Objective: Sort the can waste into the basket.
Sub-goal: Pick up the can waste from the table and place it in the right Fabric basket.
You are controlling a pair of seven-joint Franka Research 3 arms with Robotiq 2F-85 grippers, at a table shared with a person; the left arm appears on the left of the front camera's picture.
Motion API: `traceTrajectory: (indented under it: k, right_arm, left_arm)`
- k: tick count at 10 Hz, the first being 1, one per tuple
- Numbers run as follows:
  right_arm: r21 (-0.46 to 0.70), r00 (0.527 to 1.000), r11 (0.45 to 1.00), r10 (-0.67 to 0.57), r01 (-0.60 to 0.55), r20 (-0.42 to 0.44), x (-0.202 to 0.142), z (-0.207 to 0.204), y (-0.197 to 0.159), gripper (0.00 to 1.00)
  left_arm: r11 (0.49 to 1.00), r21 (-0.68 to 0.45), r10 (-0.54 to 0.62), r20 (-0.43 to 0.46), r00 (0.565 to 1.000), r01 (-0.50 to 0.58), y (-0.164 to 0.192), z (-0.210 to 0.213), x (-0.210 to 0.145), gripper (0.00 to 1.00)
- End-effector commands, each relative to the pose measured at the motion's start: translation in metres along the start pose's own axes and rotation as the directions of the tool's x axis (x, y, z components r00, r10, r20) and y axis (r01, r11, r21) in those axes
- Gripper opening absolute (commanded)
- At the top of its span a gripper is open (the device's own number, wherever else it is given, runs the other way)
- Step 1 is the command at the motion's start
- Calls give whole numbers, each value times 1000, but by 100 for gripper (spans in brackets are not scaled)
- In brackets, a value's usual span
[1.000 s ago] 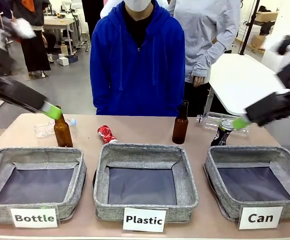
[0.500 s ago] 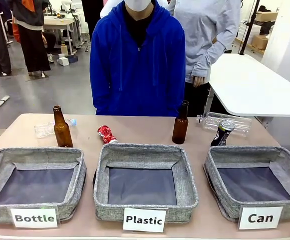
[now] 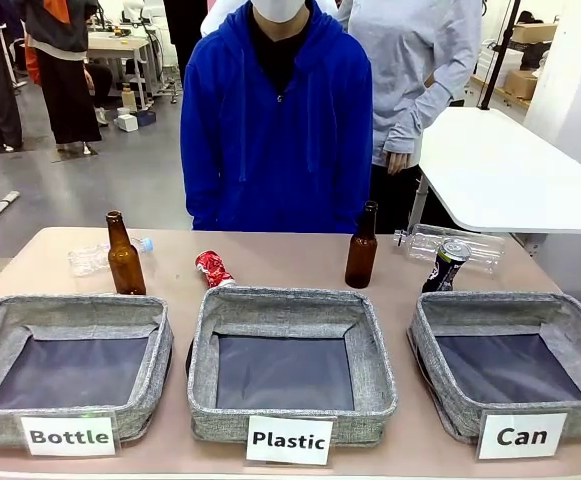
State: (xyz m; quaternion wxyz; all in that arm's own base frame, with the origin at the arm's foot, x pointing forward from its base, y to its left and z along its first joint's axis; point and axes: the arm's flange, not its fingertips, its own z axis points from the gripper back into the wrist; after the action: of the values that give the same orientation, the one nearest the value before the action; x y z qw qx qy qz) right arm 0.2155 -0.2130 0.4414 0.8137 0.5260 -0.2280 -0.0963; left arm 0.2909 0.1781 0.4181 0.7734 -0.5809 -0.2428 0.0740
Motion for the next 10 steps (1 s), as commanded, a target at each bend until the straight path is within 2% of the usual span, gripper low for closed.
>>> traceTrajectory:
  k: [1,2,8,9,10]
  right_arm:
    - [-8,997,999,-37,38,69,-4,-20,-20,100]
    - [0,1000,1000,0,0,0,0,0,0,100]
    - [0,1000,1000,0,0,0,0,0,0,100]
    - [-16,1000,1000,-27,26,-10,-2,-2,1,100]
    - [-135,996,987,-86,86,8,-3,-15,9,100]
  left_arm:
    - [997,67,29,66,997,-33,-9,-35,-23,100]
    - [1000,0,0,0,1000,0,0,0,0,100]
    - [1000,0,0,0,1000,0,0,0,0,100]
    - [1000,0,0,0,1000,0,0,0,0,100]
    - [1000,0,0,0,1000,0,0,0,0,100]
